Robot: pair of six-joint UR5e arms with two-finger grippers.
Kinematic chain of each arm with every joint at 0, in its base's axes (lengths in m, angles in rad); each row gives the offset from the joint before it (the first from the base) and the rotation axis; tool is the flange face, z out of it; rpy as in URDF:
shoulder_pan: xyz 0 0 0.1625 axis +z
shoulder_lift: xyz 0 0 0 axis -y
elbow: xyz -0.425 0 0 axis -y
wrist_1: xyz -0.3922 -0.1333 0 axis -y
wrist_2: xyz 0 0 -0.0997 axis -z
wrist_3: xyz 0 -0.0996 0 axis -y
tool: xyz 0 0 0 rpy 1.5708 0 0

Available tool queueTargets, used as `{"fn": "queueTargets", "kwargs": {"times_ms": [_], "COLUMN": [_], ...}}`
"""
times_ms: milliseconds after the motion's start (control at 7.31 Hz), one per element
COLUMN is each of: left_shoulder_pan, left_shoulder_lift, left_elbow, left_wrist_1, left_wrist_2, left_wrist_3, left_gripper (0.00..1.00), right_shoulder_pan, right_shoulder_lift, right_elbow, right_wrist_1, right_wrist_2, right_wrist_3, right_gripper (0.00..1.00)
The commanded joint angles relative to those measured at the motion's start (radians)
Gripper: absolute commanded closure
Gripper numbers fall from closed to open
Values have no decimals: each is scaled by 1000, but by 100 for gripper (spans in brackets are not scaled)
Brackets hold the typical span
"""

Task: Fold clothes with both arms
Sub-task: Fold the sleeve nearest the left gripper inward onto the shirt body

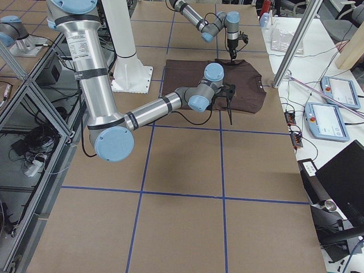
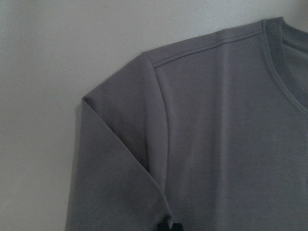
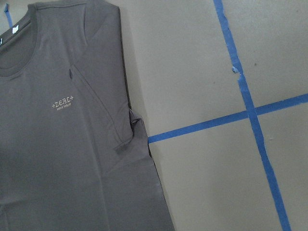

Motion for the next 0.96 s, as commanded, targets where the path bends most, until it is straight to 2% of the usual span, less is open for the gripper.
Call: {"fn": "queueTargets", "kwargs": {"times_ms": [0,821], "left_shoulder_pan": [9,19], "left_shoulder_lift": [-23,-32], "left_elbow": [18,50], "left_wrist_1": [-4,-53], "left_wrist_2": [10,25], "left_wrist_3": [-8,-21], "left_gripper": [100,100], "right_shoulder_pan": [0,-1], "right_shoulder_lift": [1,2], "right_elbow": [-1,-1], "right_wrist_1": [0,0], "right_wrist_2": [0,0], "right_wrist_3": [1,2], "right_gripper": [0,0]}}
